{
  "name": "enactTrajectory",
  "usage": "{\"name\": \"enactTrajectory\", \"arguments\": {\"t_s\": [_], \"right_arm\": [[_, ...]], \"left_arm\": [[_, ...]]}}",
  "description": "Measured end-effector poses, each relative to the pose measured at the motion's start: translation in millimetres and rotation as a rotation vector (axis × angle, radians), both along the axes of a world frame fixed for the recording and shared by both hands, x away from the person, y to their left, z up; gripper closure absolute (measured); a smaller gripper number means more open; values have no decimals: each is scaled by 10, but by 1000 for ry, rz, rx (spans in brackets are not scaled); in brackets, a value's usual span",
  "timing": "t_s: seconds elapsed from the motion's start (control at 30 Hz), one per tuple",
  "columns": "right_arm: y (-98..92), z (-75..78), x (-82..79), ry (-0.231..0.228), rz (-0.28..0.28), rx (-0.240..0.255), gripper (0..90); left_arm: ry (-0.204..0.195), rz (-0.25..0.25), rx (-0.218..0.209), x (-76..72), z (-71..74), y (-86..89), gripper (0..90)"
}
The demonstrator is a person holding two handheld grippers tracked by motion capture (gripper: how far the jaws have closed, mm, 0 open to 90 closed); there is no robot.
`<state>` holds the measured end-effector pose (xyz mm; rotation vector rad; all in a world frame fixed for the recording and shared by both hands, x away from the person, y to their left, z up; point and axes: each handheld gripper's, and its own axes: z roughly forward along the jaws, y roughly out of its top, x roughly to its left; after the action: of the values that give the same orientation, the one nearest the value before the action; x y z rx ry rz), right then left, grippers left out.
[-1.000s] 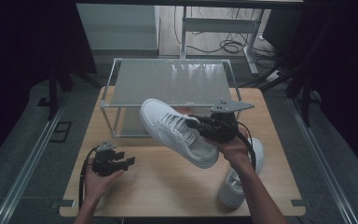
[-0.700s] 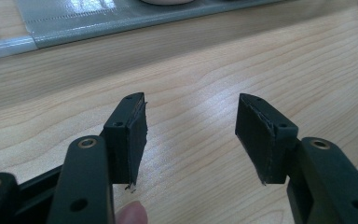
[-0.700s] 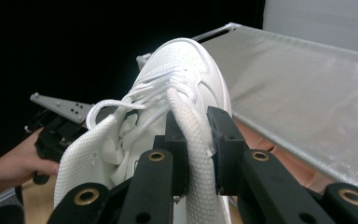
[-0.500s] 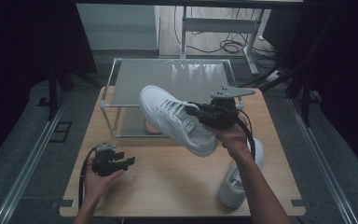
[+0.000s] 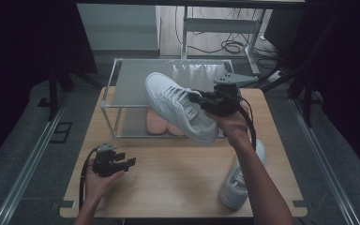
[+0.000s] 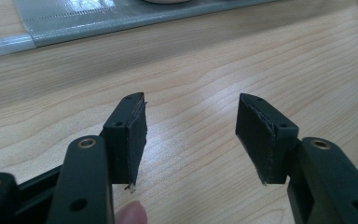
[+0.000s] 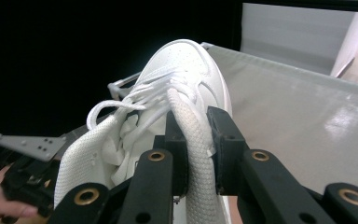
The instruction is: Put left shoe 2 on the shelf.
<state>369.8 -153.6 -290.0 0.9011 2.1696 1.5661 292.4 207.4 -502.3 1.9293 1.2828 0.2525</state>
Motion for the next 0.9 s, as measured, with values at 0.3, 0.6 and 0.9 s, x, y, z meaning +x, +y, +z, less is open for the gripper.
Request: {"name": "enactTrajectory", "arguments": {"t_s": [0.3,0.6,0.9], "right_arm": [[13,86,201,5,-47,17,800],[124,147,408,17,-115,18,800],[179,159,587,38,-171,29,800]], "left_arm": [[0,-1,-2,1,-3,-6,431],[0,-6,-3,-2,-6,-23,430],[3,-8,-4,4,-15,-25,430]]}}
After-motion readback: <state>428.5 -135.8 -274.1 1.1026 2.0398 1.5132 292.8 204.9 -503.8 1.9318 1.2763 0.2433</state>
